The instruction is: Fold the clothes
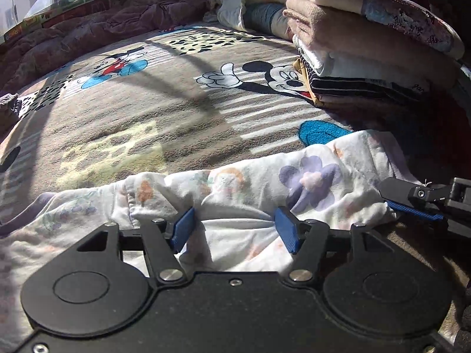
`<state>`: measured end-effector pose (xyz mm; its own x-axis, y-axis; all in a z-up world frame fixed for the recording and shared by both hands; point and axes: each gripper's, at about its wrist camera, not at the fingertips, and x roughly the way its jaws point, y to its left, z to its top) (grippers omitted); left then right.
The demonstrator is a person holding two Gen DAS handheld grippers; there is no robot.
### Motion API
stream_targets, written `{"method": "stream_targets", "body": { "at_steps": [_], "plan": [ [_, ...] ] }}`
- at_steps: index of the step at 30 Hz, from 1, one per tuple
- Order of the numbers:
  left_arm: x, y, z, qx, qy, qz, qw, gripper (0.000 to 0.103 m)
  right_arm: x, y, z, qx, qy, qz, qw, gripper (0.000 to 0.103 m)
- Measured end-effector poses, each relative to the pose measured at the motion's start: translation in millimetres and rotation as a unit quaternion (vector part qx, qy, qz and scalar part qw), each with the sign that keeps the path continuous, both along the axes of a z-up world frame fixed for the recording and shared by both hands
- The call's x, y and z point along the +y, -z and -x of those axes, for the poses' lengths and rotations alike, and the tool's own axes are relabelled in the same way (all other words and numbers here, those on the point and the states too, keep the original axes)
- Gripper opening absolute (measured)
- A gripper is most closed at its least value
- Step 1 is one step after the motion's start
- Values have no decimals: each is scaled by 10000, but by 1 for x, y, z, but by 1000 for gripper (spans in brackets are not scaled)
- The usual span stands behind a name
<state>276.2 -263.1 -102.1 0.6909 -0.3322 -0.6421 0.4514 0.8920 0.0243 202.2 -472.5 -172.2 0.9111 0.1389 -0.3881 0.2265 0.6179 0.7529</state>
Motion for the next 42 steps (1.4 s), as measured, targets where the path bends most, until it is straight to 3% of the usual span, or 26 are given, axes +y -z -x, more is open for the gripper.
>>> {"method": "stream_targets", "body": {
  "at_steps": [3,6,9,13,16,24,29,33,36,42],
  "plan": [
    [-10,-2,6,-62,79,233,9997,58,-3,1,8,-31,92,-65,9999,17],
    [-30,21,5,60,323,-222,9992,62,-2,2,13,-31,101,-63,9999,16],
    [-26,14,0,304,253,-148,9991,62,-7,5,16,-63,125,-218,9997,16],
    [14,-12,25,28,52,179,9998,62,-11,2,20,-165,177,-299,9993,21],
    [65,-27,59,-245,-184,297,9991,62,-14,-2,27,-213,275,-225,9991,38],
    [181,-32,154,-381,-919,513,9937,61,-23,-2,45,-204,248,-27,9995,41],
    [191,-12,190,-243,-850,871,9923,61,-11,-8,59,-216,13,454,9987,48],
    [179,21,189,163,-705,550,9959,61,10,-6,69,-191,-444,737,9961,48],
    [187,0,204,-359,-824,700,9935,61,29,-7,77,-186,-689,1134,9910,48],
    [251,-25,213,-950,-2010,783,9718,60,59,-15,104,-304,-1245,1157,9850,48]
  ]
}}
